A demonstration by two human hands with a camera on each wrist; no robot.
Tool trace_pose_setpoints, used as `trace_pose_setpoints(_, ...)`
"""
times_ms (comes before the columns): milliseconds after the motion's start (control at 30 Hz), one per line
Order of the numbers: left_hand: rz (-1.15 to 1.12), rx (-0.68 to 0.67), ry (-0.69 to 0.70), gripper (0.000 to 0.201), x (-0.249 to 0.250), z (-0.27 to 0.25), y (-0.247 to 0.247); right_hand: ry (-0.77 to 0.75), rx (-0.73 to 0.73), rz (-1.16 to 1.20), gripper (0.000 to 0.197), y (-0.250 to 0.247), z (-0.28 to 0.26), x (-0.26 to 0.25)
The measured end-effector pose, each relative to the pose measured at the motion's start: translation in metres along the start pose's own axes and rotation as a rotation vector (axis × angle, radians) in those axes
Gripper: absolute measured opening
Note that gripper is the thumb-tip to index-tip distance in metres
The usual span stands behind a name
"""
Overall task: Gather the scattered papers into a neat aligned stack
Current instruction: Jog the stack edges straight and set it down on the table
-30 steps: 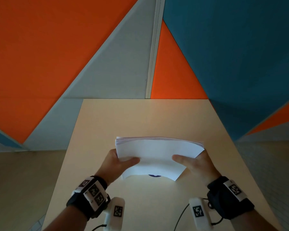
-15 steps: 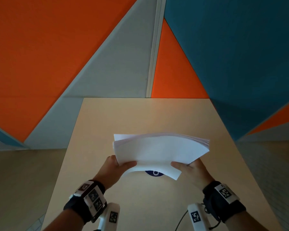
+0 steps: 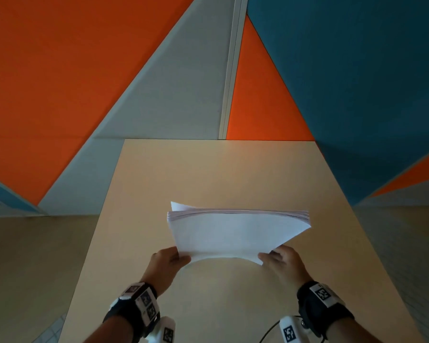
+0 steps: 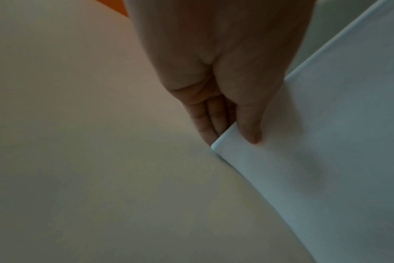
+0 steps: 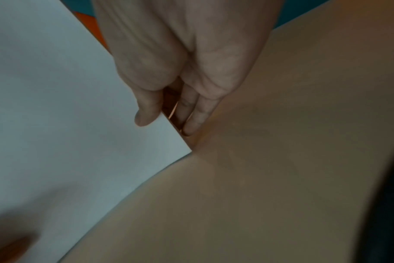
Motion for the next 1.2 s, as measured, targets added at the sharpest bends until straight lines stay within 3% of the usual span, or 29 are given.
trace_pose_setpoints(200, -0.276, 0.027, -0.011, 0.006, 0.002, -0.002, -0.003, -0.049, 0.037, -0.057, 0.033, -0.016, 0.008, -0.004)
trace_pose_setpoints(333, -0.337, 0.010, -0.056, 0.007, 0.012, -0.008, 0.005, -0.028, 0.020, -0.154, 0.028, -0.030, 0.013, -0.007)
trace_pose_setpoints(467, -0.124, -0.035, -0.148, 0.005, 0.007, -0.005, 0.024, 0.060, -0.052, -0.332, 0.045, -0.026, 0.020, 0.009)
trace_pose_setpoints(600, 0.045, -0.073, -0.232, 0.016, -0.005, -0.004, 0.042, 0.169, -0.090, -0.436, 0.034, -0.015, 0.021, 0.034)
trace_pose_setpoints(733, 0.152, -0.077, -0.276, 0.018, -0.010, -0.002, 0.049, 0.195, -0.055, -0.486, 0.041, -0.014, 0.021, 0.034)
trace_pose_setpoints(967, 0.278, -0.074, -0.350, 0.020, -0.006, 0.002, 0.051, 0.239, -0.042, -0.504, 0.032, -0.013, 0.021, 0.035)
trace_pose_setpoints(1067, 0.325, -0.080, -0.358, 0.015, -0.003, 0.003, 0.053, 0.241, -0.025, -0.507, 0.016, -0.015, 0.019, 0.031)
trace_pose_setpoints(1200, 0.382, -0.080, -0.378, 0.025, -0.003, 0.002, 0.053, 0.249, -0.016, -0.512, 0.023, -0.017, 0.016, 0.030)
Point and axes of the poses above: each hand's wrist, its own z-axis towards the middle knuckle, its own y-axis out of the palm, x = y × z, the point moved 10 cm from there along z, towards the middle knuckle
